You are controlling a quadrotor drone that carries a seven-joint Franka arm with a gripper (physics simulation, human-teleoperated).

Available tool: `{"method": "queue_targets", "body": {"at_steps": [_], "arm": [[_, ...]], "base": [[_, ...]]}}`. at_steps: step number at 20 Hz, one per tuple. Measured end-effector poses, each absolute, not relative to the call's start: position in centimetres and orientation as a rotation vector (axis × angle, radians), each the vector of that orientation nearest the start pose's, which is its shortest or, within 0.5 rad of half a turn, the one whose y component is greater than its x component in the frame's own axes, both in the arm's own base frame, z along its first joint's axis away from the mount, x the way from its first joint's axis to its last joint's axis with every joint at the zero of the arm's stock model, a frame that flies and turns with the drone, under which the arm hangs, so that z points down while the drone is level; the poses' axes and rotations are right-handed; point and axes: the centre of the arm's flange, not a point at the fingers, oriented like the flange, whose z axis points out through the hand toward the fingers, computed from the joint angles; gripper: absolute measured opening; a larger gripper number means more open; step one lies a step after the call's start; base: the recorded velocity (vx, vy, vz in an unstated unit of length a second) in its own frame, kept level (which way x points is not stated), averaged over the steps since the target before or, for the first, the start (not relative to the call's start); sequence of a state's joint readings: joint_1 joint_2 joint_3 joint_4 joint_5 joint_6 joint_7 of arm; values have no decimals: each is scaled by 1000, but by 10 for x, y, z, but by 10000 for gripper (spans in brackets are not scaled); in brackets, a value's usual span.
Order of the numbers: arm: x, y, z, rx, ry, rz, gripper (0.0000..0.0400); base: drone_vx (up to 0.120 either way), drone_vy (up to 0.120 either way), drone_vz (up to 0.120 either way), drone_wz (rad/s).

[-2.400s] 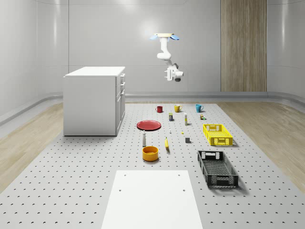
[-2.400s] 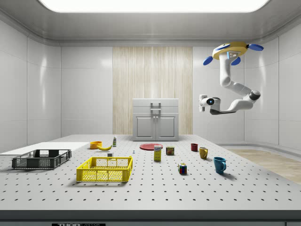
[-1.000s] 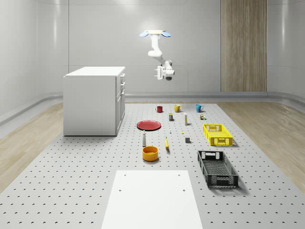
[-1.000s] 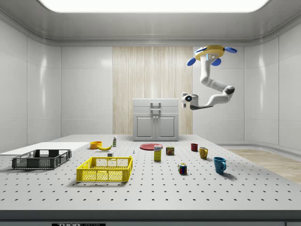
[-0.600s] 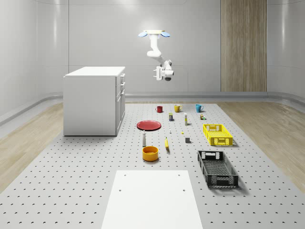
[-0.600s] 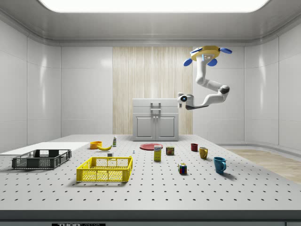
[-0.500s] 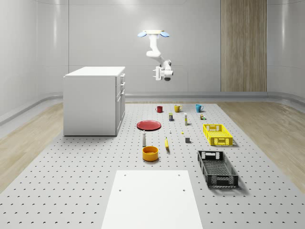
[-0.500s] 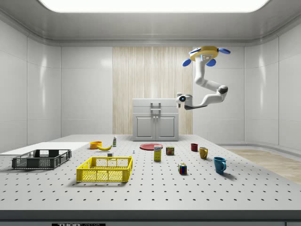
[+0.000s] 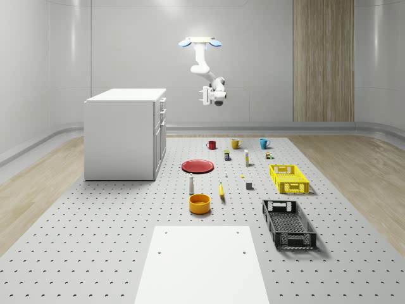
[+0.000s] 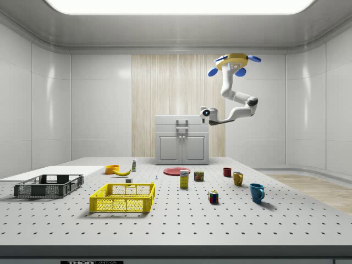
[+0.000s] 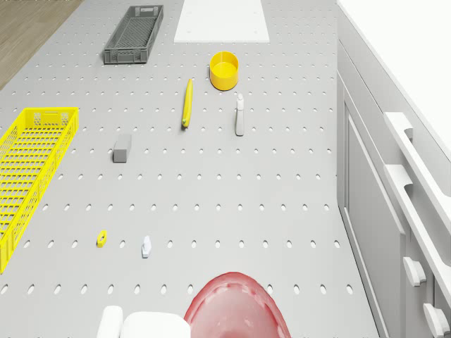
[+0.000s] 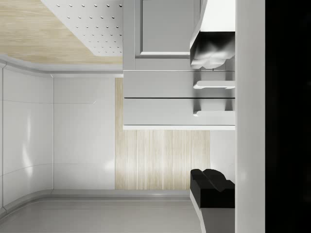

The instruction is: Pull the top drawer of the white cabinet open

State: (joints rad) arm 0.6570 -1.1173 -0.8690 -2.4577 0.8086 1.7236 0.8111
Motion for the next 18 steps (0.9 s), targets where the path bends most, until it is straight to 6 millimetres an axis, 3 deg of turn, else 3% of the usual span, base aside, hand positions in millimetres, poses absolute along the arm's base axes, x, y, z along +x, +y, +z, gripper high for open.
{"method": "queue_targets", "body": {"at_steps": [4, 11, 16, 18], "arm": [[306, -100, 592, -1484, 613, 613, 305], [306, -100, 592, -1484, 613, 613, 305], [306, -100, 592, -1484, 613, 613, 305], [306, -100, 592, -1484, 613, 613, 305]], "base": [[120, -90, 0, 0], [120, 0, 0, 0], [120, 0, 104, 0], [80, 0, 0, 0]]}}
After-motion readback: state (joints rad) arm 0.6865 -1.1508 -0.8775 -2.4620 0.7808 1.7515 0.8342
